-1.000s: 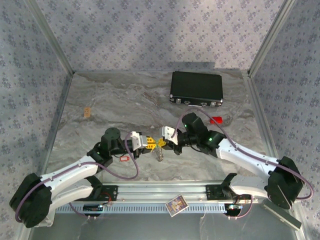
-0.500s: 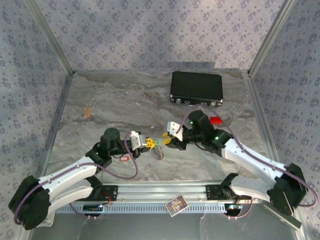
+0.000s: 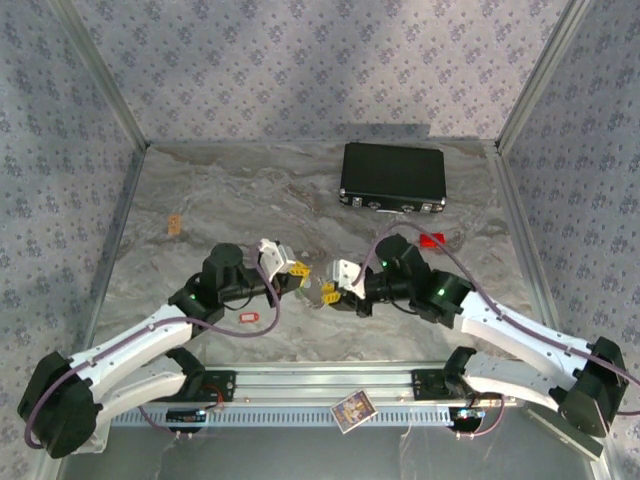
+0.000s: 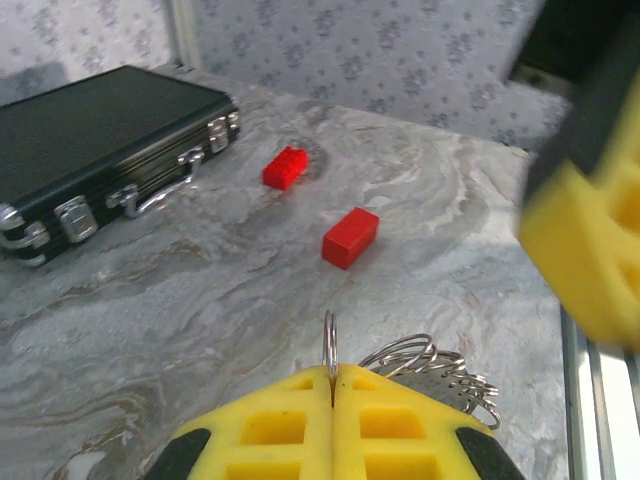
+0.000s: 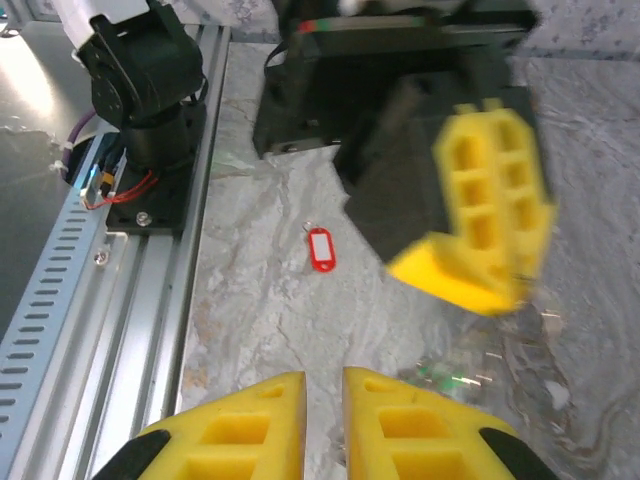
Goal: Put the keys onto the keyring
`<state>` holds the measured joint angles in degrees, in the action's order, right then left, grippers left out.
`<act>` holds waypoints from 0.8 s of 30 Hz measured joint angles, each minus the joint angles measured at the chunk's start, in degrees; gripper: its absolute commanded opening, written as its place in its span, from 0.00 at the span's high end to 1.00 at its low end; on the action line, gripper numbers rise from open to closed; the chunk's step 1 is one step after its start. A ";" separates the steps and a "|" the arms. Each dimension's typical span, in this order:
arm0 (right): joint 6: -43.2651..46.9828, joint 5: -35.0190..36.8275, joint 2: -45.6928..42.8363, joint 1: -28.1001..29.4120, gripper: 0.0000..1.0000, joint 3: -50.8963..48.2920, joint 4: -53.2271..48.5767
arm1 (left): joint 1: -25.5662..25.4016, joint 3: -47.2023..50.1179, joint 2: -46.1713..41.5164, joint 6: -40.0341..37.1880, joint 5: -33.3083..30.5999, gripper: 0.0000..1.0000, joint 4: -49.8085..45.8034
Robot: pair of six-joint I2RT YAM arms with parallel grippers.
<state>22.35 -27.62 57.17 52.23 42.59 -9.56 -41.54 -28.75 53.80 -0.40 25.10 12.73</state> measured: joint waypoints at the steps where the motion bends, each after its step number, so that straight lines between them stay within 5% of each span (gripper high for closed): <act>1: -1.18 1.33 0.61 1.22 0.82 -0.76 2.03 | 0.00 -1.38 0.55 2.16 -1.77 1.00 -1.60; 13: -12.35 16.94 11.02 5.25 0.81 -9.81 27.21 | -0.09 -24.17 9.51 40.50 -19.85 1.00 -28.28; 24: -15.17 18.27 16.37 -0.09 0.71 -13.51 44.04 | -0.22 -36.15 17.20 66.36 -18.18 1.00 -46.60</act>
<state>7.18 -9.34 73.54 52.14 29.08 34.48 -41.76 -64.90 71.00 65.95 6.92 -33.87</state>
